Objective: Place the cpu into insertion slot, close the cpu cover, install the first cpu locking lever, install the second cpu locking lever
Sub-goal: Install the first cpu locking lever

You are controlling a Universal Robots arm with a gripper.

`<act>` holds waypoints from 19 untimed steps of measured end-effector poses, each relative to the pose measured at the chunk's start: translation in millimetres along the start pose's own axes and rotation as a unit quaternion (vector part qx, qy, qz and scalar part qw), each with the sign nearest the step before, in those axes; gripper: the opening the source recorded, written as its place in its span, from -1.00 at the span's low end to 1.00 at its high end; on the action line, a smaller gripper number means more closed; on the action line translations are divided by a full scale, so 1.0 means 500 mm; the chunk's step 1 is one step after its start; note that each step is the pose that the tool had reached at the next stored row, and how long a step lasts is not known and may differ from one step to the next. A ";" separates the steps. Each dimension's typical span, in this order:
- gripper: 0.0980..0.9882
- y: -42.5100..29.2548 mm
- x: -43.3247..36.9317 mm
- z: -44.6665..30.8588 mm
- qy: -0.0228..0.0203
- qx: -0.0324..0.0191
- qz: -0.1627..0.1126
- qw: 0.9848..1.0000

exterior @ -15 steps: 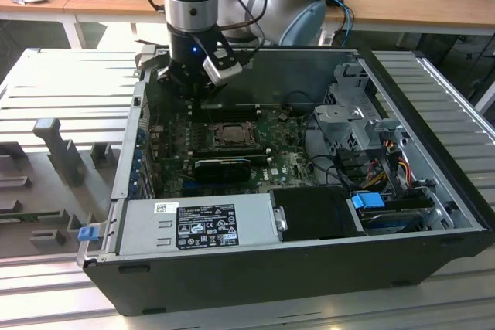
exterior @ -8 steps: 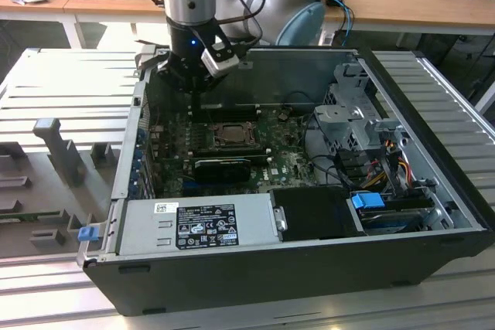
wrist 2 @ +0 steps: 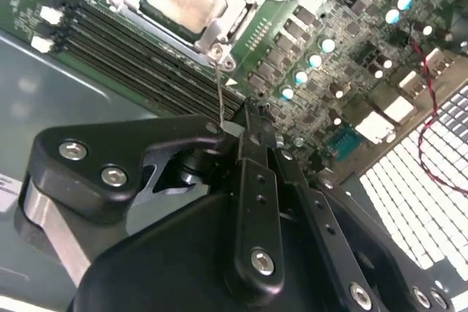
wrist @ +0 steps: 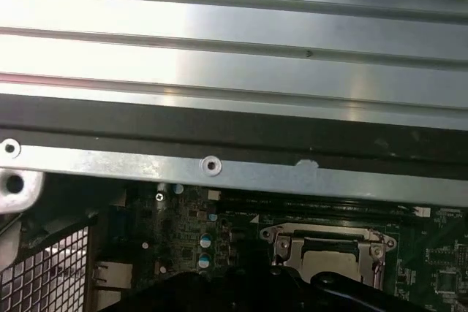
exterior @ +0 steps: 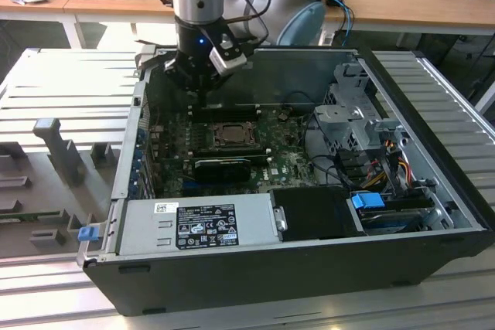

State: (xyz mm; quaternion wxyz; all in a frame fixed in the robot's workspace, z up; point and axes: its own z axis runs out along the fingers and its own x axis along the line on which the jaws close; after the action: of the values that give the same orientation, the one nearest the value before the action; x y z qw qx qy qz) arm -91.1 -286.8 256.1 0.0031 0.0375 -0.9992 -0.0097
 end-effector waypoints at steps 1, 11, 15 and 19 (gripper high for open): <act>-0.98 0.000 -0.003 0.000 0.000 0.000 0.000 1.000; -0.98 -0.006 -0.081 0.003 0.001 0.000 0.000 1.000; -0.98 -0.009 -0.096 0.011 -0.001 -0.026 0.003 1.000; -0.98 -0.010 -0.105 0.032 -0.001 -0.027 0.003 1.000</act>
State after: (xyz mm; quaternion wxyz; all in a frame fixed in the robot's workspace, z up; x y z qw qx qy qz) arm -38.4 -287.7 239.8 0.0027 0.0348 -0.9987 -0.0365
